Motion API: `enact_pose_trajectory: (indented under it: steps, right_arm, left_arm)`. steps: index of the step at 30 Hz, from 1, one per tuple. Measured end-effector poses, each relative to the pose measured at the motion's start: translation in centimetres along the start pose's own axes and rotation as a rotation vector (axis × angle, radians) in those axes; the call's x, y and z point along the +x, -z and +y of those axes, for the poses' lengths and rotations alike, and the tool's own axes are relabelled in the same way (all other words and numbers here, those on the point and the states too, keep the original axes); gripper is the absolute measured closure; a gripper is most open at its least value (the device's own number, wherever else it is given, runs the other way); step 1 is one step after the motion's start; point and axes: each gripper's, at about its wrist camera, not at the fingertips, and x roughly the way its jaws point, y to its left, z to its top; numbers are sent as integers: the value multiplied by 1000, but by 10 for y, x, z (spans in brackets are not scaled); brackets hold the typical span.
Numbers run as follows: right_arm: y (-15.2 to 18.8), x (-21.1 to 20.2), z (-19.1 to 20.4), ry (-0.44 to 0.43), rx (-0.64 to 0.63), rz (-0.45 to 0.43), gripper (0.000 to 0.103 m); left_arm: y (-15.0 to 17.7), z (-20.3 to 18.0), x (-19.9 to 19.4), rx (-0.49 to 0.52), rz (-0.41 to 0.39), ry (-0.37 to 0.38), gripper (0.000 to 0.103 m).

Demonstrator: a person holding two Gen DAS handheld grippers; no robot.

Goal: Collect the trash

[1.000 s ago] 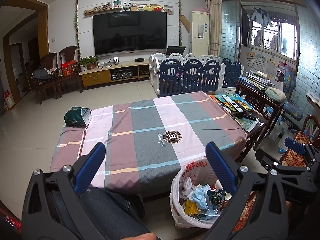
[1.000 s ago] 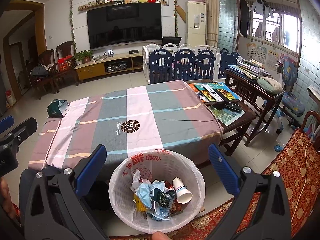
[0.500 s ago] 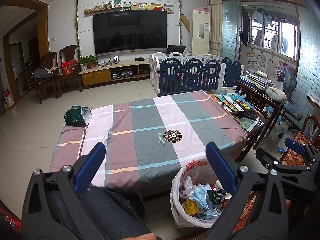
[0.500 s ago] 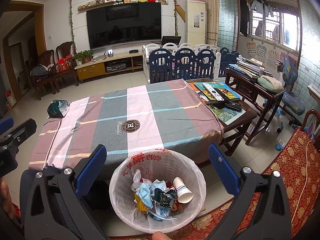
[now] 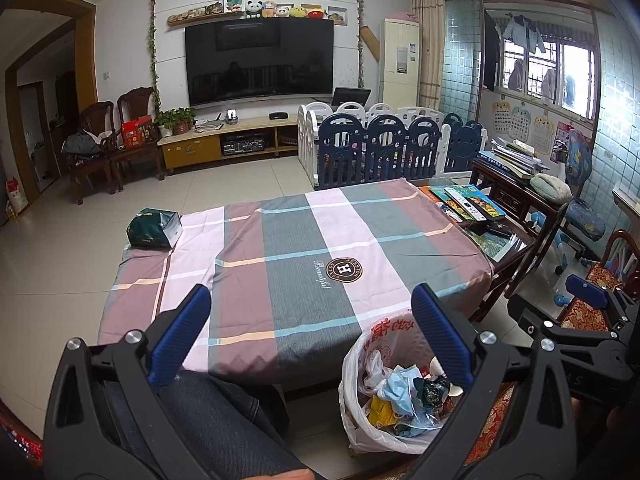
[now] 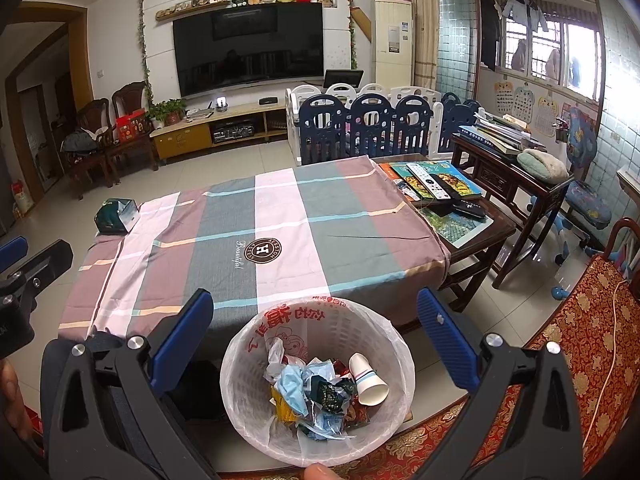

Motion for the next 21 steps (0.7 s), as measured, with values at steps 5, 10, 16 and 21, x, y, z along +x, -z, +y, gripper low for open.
enact_pose_trajectory:
  steps: [5,10,16,21]
  right_arm:
    - [0,0,0,0,0,0,4]
    - [2,4,4,-4,1,9,4]
    - [2,6,5,-5,-1,11,4]
    - [3,8,6,-8,0,16,4]
  left_arm:
    - [3,-1,2,-1,6,3,3]
    - [3,0,2,0,8,4,3]
    - [4,0,2,-4,10,4,3]
    - [3,2,2,-6,11,2,3]
